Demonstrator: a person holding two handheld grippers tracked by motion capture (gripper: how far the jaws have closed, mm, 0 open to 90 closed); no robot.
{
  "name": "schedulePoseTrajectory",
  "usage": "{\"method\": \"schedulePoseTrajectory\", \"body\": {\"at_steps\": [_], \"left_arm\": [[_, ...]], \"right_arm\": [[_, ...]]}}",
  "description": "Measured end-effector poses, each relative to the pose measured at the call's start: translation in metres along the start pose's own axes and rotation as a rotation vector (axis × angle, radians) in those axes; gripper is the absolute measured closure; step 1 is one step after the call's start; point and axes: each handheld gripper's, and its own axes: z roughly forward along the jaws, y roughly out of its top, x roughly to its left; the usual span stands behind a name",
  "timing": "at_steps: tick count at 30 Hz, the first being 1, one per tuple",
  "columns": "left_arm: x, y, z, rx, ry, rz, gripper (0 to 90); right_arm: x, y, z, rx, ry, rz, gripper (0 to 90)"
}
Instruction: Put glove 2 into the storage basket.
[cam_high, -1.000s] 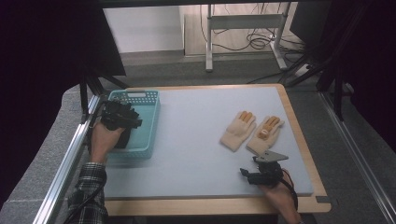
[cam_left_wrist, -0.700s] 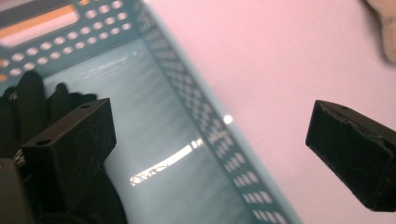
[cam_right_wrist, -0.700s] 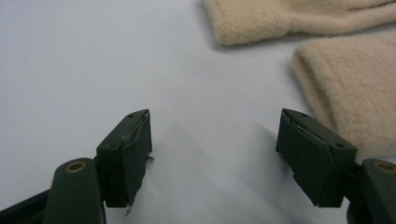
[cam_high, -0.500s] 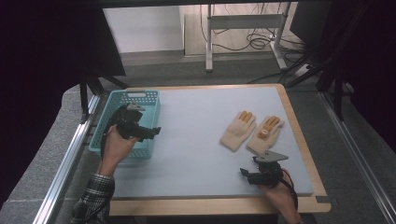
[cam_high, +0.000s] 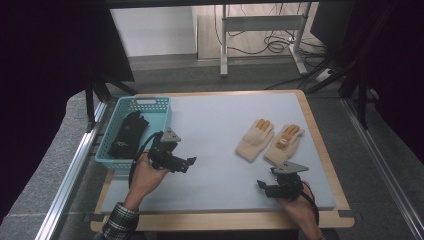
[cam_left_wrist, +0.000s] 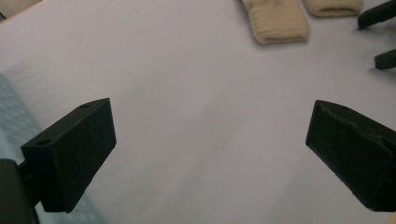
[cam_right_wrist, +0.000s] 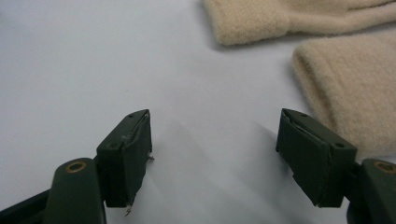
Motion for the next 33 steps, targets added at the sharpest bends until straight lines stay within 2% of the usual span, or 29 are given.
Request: {"method": "schedulePoseTrajectory", "body": {"at_steps": [3,6,9,12,21,24,29,33], "left_arm": [[-0.014,-0.01,0.008,0.013,0.004,0.029,2.2],[-0.022,-0.019,0.015,0.025,0.006,0.04,2.3],[-0.027,-0.031,0.023,0.031,-0.005,0.021,2.4],[-0.028,-0.043,0.03,0.033,0.008,0.01,2.5],[-0.021,-0.079,0.05,0.072,0.04,-0.059,2.6],[-0.018,-0.083,0.052,0.055,0.021,-0.092,2.3],[-0.02,-0.083,0.052,0.058,0.031,-0.096,2.5],[-0.02,-0.083,0.052,0.057,0.03,-0.097,2.5]], "right_arm": [[0.0,0.0,0.0,-0.001,0.0,0.004,26.1],[0.0,0.0,0.0,0.0,0.001,0.003,26.2],[0.0,0.0,0.0,0.0,0.002,0.005,26.2],[-0.001,0.0,0.0,-0.001,0.006,0.011,26.2],[0.001,0.001,0.0,0.007,-0.004,0.003,26.0],[0.001,0.002,0.0,0.01,-0.008,0.01,25.8],[0.001,0.002,0.0,0.012,-0.01,0.012,26.2],[-0.001,0.006,0.0,0.023,0.004,0.043,26.6]]}}
